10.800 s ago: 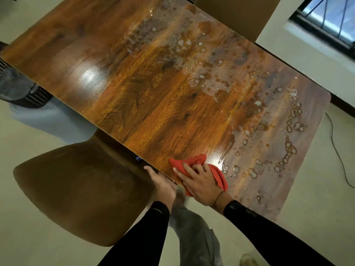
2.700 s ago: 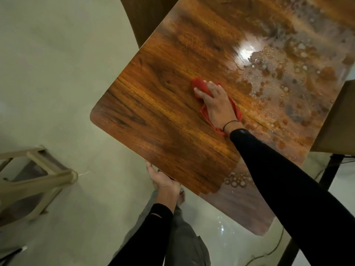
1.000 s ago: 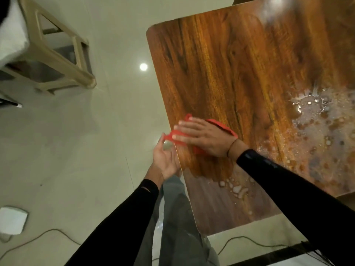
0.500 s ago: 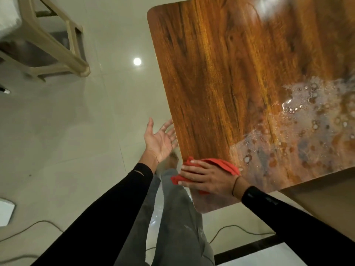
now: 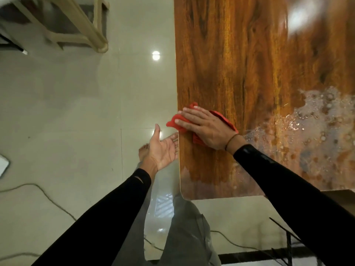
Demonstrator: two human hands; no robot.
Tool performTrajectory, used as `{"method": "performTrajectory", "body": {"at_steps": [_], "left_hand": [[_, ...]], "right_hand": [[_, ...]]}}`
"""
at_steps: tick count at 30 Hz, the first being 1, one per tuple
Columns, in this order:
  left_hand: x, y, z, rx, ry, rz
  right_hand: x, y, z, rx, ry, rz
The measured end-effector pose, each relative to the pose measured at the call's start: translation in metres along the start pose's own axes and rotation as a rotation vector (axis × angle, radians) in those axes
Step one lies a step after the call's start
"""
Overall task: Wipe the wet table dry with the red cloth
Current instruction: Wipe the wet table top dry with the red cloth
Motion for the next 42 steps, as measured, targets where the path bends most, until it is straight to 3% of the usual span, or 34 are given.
{"method": "performTrajectory", "body": {"at_steps": [3,6,15,21,25,28,36,42], "left_hand": [[-0.002,-0.002,-0.006,0.058,0.054,0.127],[-0.001,0.003,-0.007,0.027,0.084,0.214],[-0.044,0.024,-0.018,0.037,-0.006,0.234],[-0.069,0.044,-0.032,0.066,0.07,0.205],[-0.067,0.049,-0.037,0.09,0.037,0.224],[-0.061,0.05,-0.038,0.12,0.014,0.244],[-0.059,0.054,-0.031,0.163,-0.047,0.271],[-0.079,0.062,-0.028,0.219,-0.043,0.258]], "right_hand": [[-0.004,0.002,0.005,0.056,0.019,-0.001],[-0.032,0.028,0.022,0.057,0.034,-0.151],[-0.125,0.137,0.089,-0.062,0.066,-0.49],[-0.109,0.12,0.072,-0.068,0.095,-0.53],[-0.063,0.073,0.045,0.003,0.099,-0.248],[-0.064,0.071,0.047,-0.002,0.116,-0.193],[-0.131,0.165,0.09,-0.117,0.174,-0.547],[-0.098,0.17,0.069,-0.104,0.149,-0.515]]}}
Point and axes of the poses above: each hand's wrist, its own y-axis away from the middle knuckle, its own z-axis out of the palm, x = y × z, the point moved 8 cm from there along -y, towards the middle knuckle, and after that the axes turned 7 degrees about z, right-handed, at the moved point
